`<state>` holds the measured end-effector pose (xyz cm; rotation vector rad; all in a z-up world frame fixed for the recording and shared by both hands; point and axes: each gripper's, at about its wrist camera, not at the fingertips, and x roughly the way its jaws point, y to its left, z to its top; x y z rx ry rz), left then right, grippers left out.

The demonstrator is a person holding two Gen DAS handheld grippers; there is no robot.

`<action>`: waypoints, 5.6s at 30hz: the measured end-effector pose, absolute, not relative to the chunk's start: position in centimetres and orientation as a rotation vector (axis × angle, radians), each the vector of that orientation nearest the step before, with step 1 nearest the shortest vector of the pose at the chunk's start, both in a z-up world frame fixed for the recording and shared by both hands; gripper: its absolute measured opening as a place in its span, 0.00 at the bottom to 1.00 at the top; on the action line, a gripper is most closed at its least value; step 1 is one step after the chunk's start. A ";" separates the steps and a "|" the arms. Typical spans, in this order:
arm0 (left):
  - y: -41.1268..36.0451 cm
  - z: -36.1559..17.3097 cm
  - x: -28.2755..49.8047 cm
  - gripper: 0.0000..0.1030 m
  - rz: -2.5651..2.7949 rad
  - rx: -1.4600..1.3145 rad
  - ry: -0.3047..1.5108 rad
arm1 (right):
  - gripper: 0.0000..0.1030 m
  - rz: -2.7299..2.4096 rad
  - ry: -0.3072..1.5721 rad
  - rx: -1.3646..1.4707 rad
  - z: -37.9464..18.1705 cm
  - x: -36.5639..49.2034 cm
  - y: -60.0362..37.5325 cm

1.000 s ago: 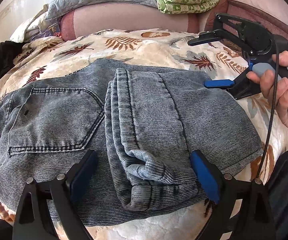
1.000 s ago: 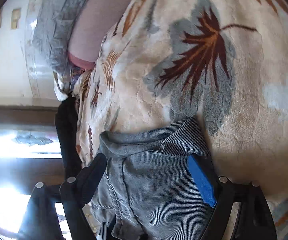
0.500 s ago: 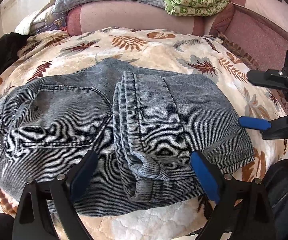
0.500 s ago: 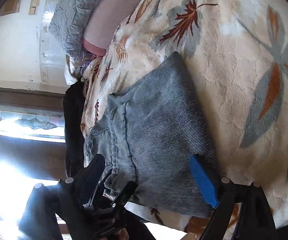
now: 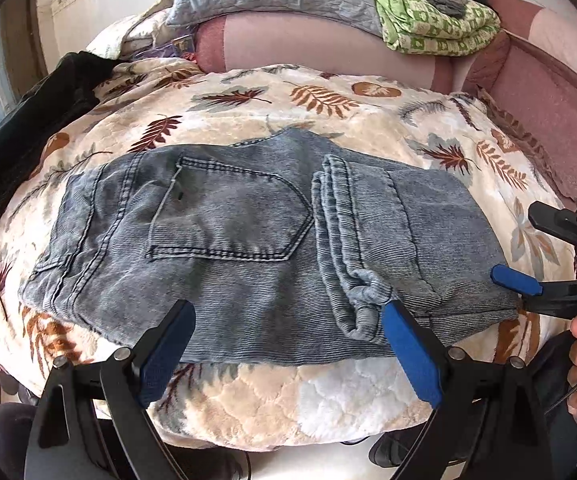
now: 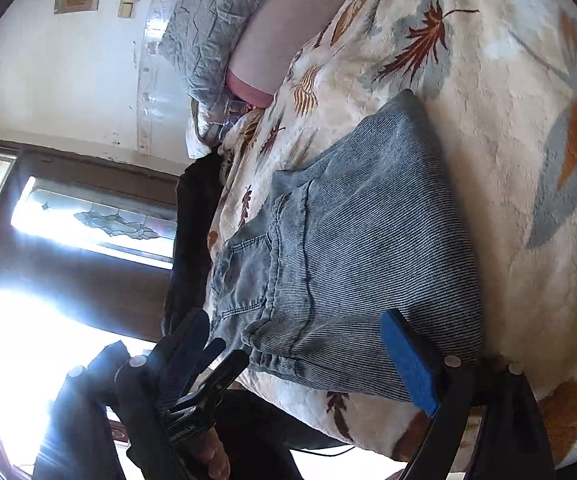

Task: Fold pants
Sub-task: 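Grasp the folded leg edge with the left tool, then lift the held leg edge with the left tool and fold it over the jeans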

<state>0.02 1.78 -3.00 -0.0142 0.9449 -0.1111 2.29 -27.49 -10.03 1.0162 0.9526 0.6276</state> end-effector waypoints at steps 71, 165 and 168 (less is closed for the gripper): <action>21.0 -6.9 3.1 0.17 0.049 -0.686 0.835 | 1.00 0.518 1.374 0.539 -7.7 14.7 -1.8; -19.6 -3.9 -0.6 0.45 -0.444 0.517 0.801 | 0.99 0.269 0.496 1.469 -9.8 -1.2 -41.1; -16.2 -0.1 -0.7 0.47 -0.456 0.329 0.770 | 1.00 0.251 0.494 1.440 -9.5 -1.4 -41.1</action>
